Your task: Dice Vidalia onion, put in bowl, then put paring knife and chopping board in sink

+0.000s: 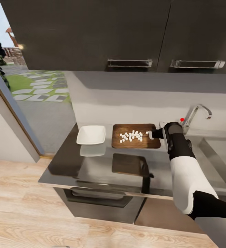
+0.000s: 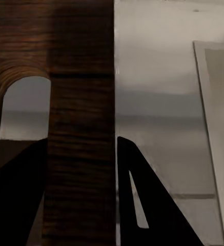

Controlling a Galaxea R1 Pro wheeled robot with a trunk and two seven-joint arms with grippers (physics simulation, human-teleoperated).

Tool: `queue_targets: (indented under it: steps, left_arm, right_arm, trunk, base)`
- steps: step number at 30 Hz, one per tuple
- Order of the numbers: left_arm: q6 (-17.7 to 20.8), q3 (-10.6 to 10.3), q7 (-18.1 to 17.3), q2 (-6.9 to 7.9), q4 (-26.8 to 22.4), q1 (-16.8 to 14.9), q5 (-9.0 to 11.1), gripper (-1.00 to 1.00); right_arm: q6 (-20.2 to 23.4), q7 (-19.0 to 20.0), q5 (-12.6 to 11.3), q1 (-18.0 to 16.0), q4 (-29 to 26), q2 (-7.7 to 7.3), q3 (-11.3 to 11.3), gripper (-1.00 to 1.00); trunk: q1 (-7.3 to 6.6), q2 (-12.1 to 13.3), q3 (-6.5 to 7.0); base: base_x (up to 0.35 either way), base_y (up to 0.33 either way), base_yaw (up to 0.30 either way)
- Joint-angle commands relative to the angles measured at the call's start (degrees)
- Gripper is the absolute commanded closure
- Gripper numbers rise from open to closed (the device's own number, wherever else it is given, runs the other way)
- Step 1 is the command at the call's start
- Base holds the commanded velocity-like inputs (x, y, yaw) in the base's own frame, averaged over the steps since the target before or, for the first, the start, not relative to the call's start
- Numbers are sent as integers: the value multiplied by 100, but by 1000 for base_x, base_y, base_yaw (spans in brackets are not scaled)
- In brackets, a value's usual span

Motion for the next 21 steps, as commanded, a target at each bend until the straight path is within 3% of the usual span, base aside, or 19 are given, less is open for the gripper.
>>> queue_targets:
  steps: [1,12,21]
  left_arm:
    - [-27,-49,9,-3,16,-8,33,-100]
    - [-27,-49,9,-3,15,-8,33,-100]
    - [-27,-49,9,-3,16,-8,33,-100]
  right_arm:
    - [17,54,44,-7,-5,8,-23,100]
    - [17,54,44,-7,-5,8,-23,100]
    - [17,54,47,-7,-6,8,-23,100]
  trunk:
    - [4,-12,-2]
    - [4,-12,97]
    - [4,-12,177]
  base:
    - [0,297,0]
    - [14,297,0]
    - [183,235,0]
